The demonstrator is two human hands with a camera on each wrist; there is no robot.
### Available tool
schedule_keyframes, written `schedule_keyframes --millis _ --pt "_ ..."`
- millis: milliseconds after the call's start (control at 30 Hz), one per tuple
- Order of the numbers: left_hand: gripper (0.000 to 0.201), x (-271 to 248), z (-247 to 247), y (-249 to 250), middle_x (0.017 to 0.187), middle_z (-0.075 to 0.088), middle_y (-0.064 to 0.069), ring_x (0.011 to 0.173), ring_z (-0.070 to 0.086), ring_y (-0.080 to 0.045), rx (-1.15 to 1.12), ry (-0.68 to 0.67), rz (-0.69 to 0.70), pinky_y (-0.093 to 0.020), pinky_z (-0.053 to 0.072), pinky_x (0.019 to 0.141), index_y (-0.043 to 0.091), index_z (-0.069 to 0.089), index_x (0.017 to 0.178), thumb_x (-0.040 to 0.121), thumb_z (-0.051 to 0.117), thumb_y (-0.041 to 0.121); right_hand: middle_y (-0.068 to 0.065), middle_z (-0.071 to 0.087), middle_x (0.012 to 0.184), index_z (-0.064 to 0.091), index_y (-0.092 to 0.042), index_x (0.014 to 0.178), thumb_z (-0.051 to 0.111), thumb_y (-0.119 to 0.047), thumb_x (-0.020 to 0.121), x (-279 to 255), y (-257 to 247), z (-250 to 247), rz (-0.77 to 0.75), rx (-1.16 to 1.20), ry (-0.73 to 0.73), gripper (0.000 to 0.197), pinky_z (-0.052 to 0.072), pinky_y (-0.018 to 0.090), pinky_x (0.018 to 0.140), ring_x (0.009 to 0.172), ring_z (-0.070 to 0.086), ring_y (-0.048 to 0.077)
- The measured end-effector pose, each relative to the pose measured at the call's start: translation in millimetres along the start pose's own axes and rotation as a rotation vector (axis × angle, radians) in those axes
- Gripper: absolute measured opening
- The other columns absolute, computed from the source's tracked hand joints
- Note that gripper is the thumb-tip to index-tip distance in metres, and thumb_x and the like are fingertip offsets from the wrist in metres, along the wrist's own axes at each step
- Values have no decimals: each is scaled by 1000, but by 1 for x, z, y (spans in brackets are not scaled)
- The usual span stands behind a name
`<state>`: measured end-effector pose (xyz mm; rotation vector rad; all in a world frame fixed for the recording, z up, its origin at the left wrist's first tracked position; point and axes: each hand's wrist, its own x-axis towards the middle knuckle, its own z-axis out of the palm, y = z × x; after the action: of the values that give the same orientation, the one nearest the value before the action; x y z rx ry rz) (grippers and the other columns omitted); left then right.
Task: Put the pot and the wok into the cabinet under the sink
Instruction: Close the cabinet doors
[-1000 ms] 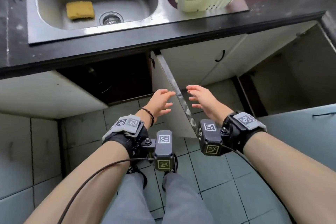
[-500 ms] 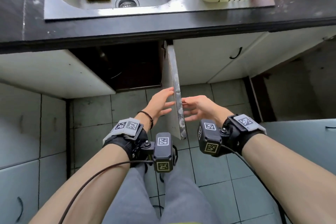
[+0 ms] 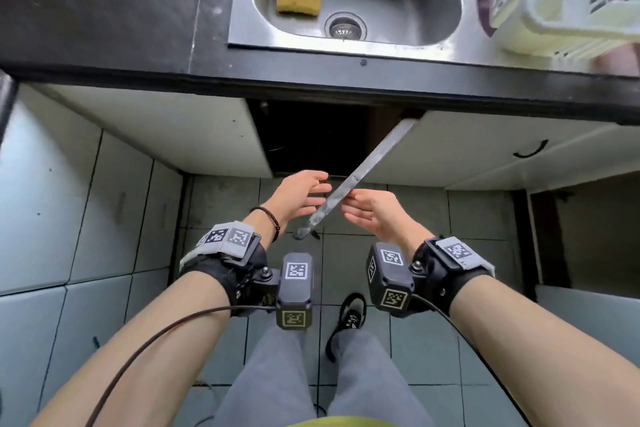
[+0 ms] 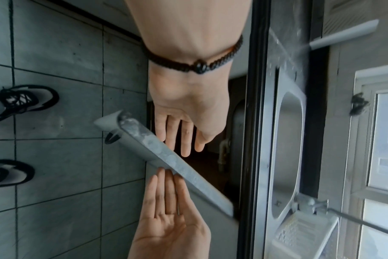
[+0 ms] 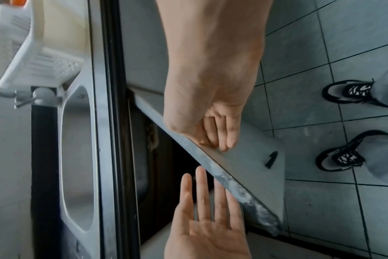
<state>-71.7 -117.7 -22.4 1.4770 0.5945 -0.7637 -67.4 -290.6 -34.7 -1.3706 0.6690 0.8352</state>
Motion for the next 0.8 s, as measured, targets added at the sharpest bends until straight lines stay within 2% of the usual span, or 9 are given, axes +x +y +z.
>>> schedule_keyframes --millis 67,133,233,333,400,467,567,667,800 --pt "37 0 -25 3 114 70 7 100 62 -13 12 58 -2 -27 48 90 29 62 120 94 36 23 37 45 135 35 17 135 38 5 91 5 -10 22 8 -39 11 46 42 44 108 126 47 48" --pt "37 3 -48 6 110 72 3 85 56 -12 -15 137 2 -23 46 80 25 66 114 92 38 19 37 29 141 33 21 131 37 7 90 13 -20 42 11 -8 16 44 34 48 112 134 30 49" --pt "35 10 -79 10 103 71 -4 81 56 -11 -99 284 24 -21 44 70 18 69 107 89 40 11 23 51 138 59 0 106 44 3 94 26 -35 68 27 57 12 19 45 42 104 121 57 36" --pt "33 14 -99 13 120 65 -11 109 58 -23 -187 368 39 -33 47 96 13 66 110 89 41 8 10 61 128 45 -4 137 52 -1 94 44 -50 86 16 97 21 44 55 32 86 106 62 24" --pt "34 20 -107 16 132 56 -20 123 52 -33 -273 346 14 -41 41 108 3 59 122 93 41 7 8 59 126 38 -4 143 51 0 94 55 -62 95 11 112 38 50 58 30 75 106 61 24" --pt "22 29 -110 18 118 56 -15 113 54 -28 -366 334 -7 -36 40 105 5 57 110 95 41 5 13 57 131 39 0 142 47 4 94 64 -72 100 -2 143 47 48 60 31 74 108 61 25" --pt "25 42 -112 26 94 53 -3 104 55 -22 -563 312 -29 -33 41 105 11 54 85 97 35 1 25 50 138 39 7 138 44 4 95 74 -87 107 -39 156 39 44 53 33 89 124 55 32" --pt "31 52 -109 38 132 53 -13 123 54 -27 -716 300 -21 -33 43 103 -1 53 123 97 40 9 20 58 116 53 1 113 43 3 94 82 -98 112 -36 181 14 21 49 31 95 128 51 33" --pt "48 64 -101 65 145 49 -7 129 51 -25 -814 258 17 -36 40 108 10 46 140 95 47 29 10 58 86 54 -6 82 45 13 89 97 -110 110 -39 267 -1 22 54 26 87 88 63 21"
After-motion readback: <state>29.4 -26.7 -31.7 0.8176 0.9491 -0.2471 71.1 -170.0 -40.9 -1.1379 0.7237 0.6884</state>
